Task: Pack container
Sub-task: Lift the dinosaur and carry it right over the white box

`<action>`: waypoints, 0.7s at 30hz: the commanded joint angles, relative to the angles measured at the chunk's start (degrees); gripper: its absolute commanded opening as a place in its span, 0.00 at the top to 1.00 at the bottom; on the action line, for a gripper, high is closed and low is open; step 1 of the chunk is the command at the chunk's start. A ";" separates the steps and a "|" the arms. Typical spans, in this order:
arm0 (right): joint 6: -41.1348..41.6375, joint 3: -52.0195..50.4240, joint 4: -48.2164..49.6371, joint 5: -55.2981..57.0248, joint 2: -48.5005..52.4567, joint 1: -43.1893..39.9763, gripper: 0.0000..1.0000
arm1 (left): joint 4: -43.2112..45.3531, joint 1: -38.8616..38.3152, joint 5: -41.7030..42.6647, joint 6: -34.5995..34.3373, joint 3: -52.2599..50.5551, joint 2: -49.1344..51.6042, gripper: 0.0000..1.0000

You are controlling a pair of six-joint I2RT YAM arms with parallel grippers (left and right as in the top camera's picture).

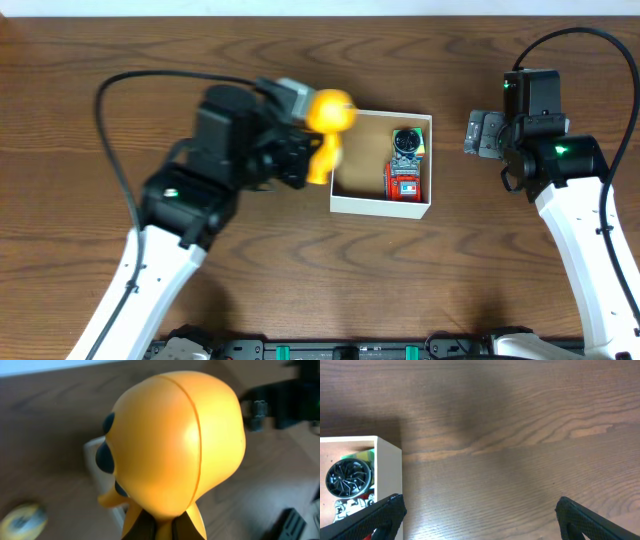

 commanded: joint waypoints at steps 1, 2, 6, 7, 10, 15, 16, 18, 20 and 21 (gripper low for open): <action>0.61 0.57 -0.02 0.83 -0.74 -0.42 0.01 | 3.13 -4.31 -2.84 -0.33 0.50 3.34 0.94; 0.61 0.57 0.00 0.83 -0.74 -0.42 0.01 | 4.11 -5.60 -4.48 -0.35 0.50 4.63 0.94; 0.61 0.57 -0.02 0.83 -0.74 -0.42 0.01 | 6.82 -9.29 -10.64 -0.35 0.50 10.19 0.94; 0.61 0.57 -0.02 0.83 -0.74 -0.42 0.01 | 7.45 -9.90 -12.04 -0.33 0.50 11.74 0.94; 0.61 0.57 -0.02 0.83 -0.74 -0.42 0.01 | 10.01 -10.97 -14.99 -0.31 0.50 16.44 0.95; 0.61 0.57 -0.02 0.83 -0.74 -0.42 0.01 | 15.02 -10.95 -16.31 -0.09 0.50 22.12 0.94; 0.61 0.57 -0.02 0.83 -0.74 -0.42 0.01 | 15.87 -10.95 -17.09 -0.04 0.50 22.93 0.94; 0.61 0.57 -0.02 0.83 -0.74 -0.42 0.01 | 16.61 -10.95 -19.02 -0.11 0.50 24.09 0.94; 0.61 0.57 -0.02 0.83 -0.74 -0.42 0.01 | 16.13 -10.95 -20.15 -0.11 0.50 24.59 0.94; 0.61 0.57 -0.02 0.83 -0.74 -0.42 0.01 | 15.50 -10.95 -20.26 -0.11 0.50 24.59 0.94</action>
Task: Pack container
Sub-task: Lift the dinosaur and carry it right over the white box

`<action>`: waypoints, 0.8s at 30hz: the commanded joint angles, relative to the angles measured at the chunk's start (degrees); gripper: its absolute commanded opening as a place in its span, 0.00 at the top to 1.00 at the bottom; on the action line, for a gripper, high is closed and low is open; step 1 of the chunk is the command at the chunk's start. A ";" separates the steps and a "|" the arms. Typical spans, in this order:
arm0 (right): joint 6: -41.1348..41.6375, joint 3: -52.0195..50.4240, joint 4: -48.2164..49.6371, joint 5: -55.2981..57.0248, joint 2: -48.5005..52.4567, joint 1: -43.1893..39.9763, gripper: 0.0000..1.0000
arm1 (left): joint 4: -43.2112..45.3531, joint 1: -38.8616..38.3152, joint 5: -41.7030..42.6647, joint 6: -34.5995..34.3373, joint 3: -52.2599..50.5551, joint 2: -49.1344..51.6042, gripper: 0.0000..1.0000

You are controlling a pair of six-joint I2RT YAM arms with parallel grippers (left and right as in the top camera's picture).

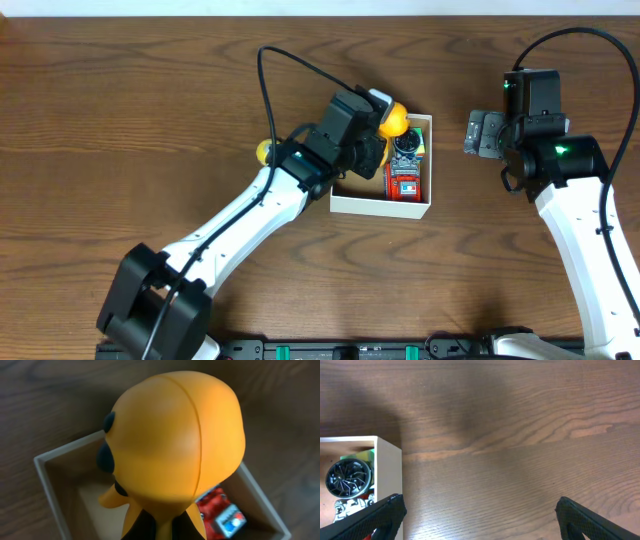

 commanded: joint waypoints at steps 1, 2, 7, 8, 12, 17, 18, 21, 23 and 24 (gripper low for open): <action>0.61 0.57 -0.04 0.83 -0.74 -0.42 0.01 | -0.81 0.09 -3.02 -0.09 0.52 -0.09 0.94; 0.61 0.57 -0.02 0.83 -0.74 -0.42 0.01 | -1.33 0.02 -2.99 -0.09 0.52 -0.11 0.94; 0.61 0.57 -0.02 0.83 -0.74 -0.42 0.01 | -5.31 0.02 -2.99 -0.33 0.52 -0.11 0.94; 0.61 0.57 -0.04 0.83 -0.74 -0.42 0.01 | -5.92 0.02 -2.99 -0.35 0.52 -0.11 0.94; 0.61 0.57 -0.04 0.83 -0.74 -0.42 0.01 | -7.48 -0.13 -2.95 -2.19 0.52 -0.11 0.94; 0.61 0.57 -0.04 0.83 -0.74 -0.42 0.01 | -9.11 -1.29 -2.97 -4.42 0.52 -0.11 0.94; 0.61 0.57 -0.02 0.83 -0.74 -0.42 0.01 | -9.27 -1.62 -2.97 -4.42 0.52 -0.11 0.94; 0.61 0.57 -0.04 0.83 -0.74 -0.42 0.01 | -9.73 -2.71 -2.97 -4.42 0.55 -0.24 0.94; 0.61 0.57 -0.04 0.83 -0.74 -0.42 0.01 | -9.94 -3.45 -2.99 -4.42 0.55 -0.35 0.94; 0.61 0.57 -0.04 0.83 -0.74 -0.42 0.01 | -9.99 -3.78 -2.99 -4.42 0.52 -0.44 0.94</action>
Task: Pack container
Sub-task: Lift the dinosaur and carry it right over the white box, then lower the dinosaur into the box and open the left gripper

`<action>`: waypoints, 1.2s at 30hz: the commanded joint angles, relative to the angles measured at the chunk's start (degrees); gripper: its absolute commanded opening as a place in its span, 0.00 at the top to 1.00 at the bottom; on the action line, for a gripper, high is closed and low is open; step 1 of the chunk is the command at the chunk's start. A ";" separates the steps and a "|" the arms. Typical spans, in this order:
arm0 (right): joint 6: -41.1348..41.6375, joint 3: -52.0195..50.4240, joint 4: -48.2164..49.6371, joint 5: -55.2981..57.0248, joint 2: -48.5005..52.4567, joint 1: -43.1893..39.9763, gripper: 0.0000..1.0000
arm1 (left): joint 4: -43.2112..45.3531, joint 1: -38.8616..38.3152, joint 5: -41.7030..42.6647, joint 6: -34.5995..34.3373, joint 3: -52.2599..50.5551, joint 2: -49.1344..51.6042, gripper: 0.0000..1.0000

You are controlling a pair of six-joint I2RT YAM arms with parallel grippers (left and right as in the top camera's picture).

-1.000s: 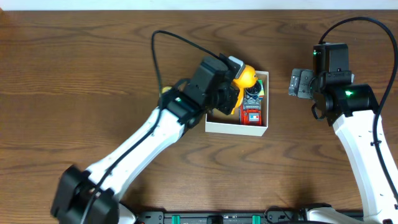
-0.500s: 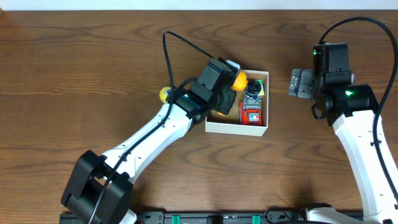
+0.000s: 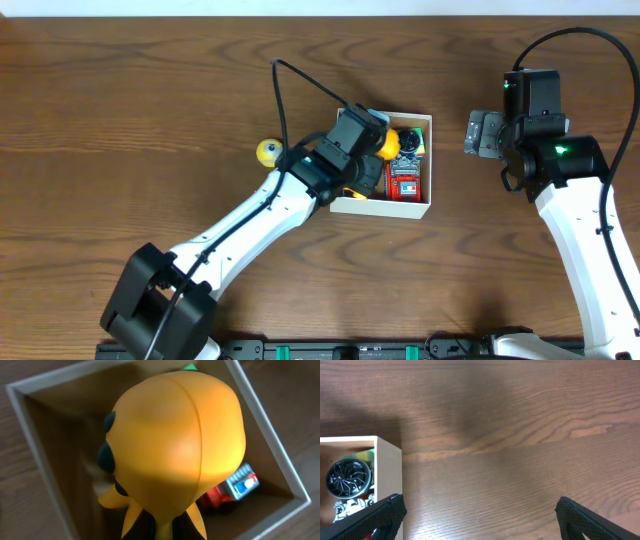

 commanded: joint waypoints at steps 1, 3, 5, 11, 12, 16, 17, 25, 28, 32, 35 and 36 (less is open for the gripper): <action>0.61 0.57 -0.04 0.83 -0.74 -0.42 0.01 | -0.42 -1.14 -0.76 -0.96 0.55 -0.79 0.94; 0.61 0.57 -0.02 0.83 -0.74 -0.42 0.01 | -0.68 -1.64 -0.76 -0.98 0.55 -0.98 0.94; 0.61 0.57 -0.02 0.83 -0.74 -0.42 0.01 | -0.94 -1.86 -0.83 -1.36 0.55 -1.05 0.94; 0.61 0.57 -0.04 0.83 -0.74 -0.42 0.01 | -3.34 -1.88 -2.91 -4.83 0.55 -1.11 0.94; 0.61 0.57 -0.04 0.83 -0.74 -0.42 0.01 | -3.72 -1.88 -2.91 -4.94 0.55 -1.11 0.94; 0.61 0.57 -0.04 0.83 -0.74 -0.42 0.01 | -4.59 -1.90 -2.91 -5.92 0.55 -1.29 0.94; 0.61 0.57 -0.02 0.83 -0.74 -0.42 0.01 | -4.61 -1.90 -2.91 -6.10 0.55 -1.31 0.94; 0.61 0.57 -0.04 0.83 -0.74 -0.42 0.01 | -2.69 -1.88 -7.56 -6.32 0.55 -1.86 0.94; 0.61 0.57 -0.02 0.83 -0.74 -0.42 0.01 | -0.63 -1.88 -8.50 -6.32 0.55 -2.25 0.94; 0.61 0.57 -0.04 0.83 -0.74 -0.42 0.01 | 1.88 -1.88 -8.79 -6.99 0.55 -3.39 0.94; 0.61 0.57 -0.04 0.83 -0.74 -0.42 0.01 | 2.19 -1.88 -10.05 -10.10 0.55 -4.35 0.94; 0.61 0.57 -0.02 0.83 -0.74 -0.42 0.01 | 2.14 -1.88 -10.43 -11.72 0.55 -4.52 0.94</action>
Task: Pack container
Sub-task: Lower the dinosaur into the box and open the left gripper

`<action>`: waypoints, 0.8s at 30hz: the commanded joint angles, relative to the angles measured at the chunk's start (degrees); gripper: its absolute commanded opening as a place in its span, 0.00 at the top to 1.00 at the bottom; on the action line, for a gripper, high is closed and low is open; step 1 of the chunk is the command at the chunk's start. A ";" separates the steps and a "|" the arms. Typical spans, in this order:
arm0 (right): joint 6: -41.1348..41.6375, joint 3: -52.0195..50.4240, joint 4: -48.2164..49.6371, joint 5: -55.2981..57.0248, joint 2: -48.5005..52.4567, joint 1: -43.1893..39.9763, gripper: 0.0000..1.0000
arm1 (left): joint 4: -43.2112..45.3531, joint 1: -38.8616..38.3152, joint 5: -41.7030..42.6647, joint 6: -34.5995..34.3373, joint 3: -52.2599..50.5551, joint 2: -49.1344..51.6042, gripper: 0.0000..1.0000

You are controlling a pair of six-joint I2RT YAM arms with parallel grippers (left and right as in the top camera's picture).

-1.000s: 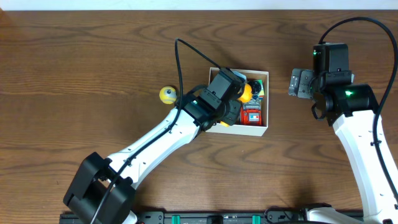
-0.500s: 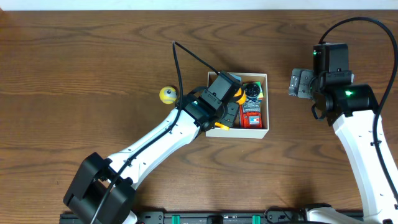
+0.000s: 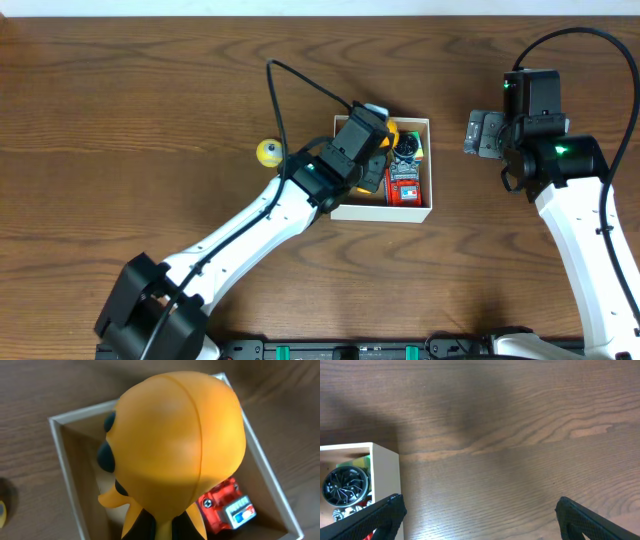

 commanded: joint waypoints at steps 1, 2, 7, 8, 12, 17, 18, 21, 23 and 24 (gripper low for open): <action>0.63 0.57 0.00 0.83 -0.74 -0.42 0.01 | 0.11 -0.17 -2.62 -4.90 0.55 -2.05 0.94; 0.63 0.57 -0.02 0.83 -0.74 -0.42 0.01 | -0.04 -0.17 -2.84 -6.75 0.55 -2.03 0.94; 0.63 0.57 -0.02 0.83 -0.74 -0.42 0.01 | -0.37 -0.17 -5.99 -10.25 0.52 -2.03 0.94; 0.63 0.57 0.00 0.83 -0.74 -0.42 0.01 | 0.11 -0.17 -5.95 -10.25 0.52 -2.03 0.94; 0.63 0.57 -0.02 0.83 -0.74 -0.42 0.01 | 0.44 -0.17 -5.55 -10.25 0.55 -2.05 0.94; 0.63 0.57 -0.02 0.83 -0.74 -0.42 0.01 | 0.37 -0.17 -5.60 -11.15 0.55 -2.05 0.94; 0.63 0.57 0.00 0.83 -0.74 -0.42 0.01 | 0.37 -0.17 -5.62 -11.78 0.52 -2.05 0.94; 0.63 0.57 -0.02 0.83 -0.74 -0.42 0.01 | 0.42 -0.17 -6.12 -15.32 0.55 -2.03 0.94; 0.63 0.57 0.00 0.83 -0.74 -0.42 0.01 | 0.39 -0.20 -6.23 -17.20 0.52 -2.03 0.94; 0.63 0.57 -0.02 0.83 -0.74 -0.42 0.01 | 0.37 -0.24 -6.23 -17.57 0.52 -2.03 0.94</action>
